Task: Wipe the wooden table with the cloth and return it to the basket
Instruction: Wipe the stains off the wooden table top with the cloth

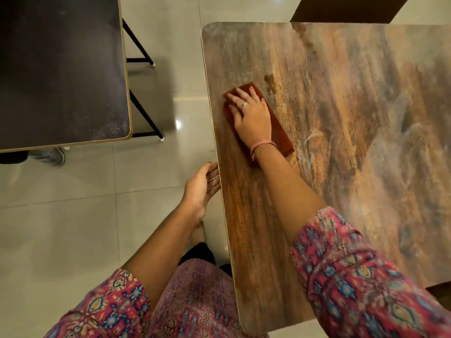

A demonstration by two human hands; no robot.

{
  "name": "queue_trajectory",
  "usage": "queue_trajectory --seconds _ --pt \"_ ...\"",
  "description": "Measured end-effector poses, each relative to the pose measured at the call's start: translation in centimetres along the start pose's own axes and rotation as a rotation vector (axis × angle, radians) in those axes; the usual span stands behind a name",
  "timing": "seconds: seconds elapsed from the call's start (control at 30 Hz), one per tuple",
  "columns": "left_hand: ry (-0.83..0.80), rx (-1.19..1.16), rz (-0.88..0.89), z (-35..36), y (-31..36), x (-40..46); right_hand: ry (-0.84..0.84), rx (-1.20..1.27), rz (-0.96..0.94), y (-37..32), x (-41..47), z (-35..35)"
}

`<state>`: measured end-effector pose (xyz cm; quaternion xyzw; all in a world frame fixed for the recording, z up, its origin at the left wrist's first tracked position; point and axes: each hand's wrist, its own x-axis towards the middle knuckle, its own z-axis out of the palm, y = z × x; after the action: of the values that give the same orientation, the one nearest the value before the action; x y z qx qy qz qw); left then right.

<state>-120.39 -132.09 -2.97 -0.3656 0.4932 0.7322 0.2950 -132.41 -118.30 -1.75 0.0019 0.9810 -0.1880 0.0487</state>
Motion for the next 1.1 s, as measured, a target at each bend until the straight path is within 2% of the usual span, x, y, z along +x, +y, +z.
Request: queue_trajectory --seconds 0.17,0.3,0.4,0.53,0.67,0.73,0.83,1.0,1.1 --pt "0.055 0.009 0.068 1.6 0.8 0.6 0.042 0.064 0.044 0.7 -14.7 0.8" --pt "0.089 0.078 0.086 3.6 2.0 1.4 -0.032 -0.009 0.05 2.0 -25.3 1.2" --pt "0.132 0.09 0.091 4.7 2.8 2.2 -0.041 -0.021 0.003 2.6 -24.1 1.2" --pt "0.224 0.085 0.102 6.0 3.7 2.9 0.014 -0.03 -0.046 1.9 -14.5 1.0" --pt "0.262 0.084 0.117 6.2 3.3 2.9 0.019 -0.063 0.016 1.3 -3.9 -0.1" --pt "0.255 0.111 0.117 5.9 2.9 3.0 0.011 -0.063 0.05 1.0 -1.7 -0.2" --pt "0.247 0.079 0.147 5.7 2.8 3.0 0.037 -0.023 0.061 0.7 -4.5 0.0" --pt "0.27 0.057 0.187 5.8 2.1 3.7 0.03 0.017 0.087 2.0 -19.5 0.7" --pt "0.296 0.065 0.181 5.8 1.8 3.8 -0.02 -0.041 0.052 3.1 -23.9 0.5"
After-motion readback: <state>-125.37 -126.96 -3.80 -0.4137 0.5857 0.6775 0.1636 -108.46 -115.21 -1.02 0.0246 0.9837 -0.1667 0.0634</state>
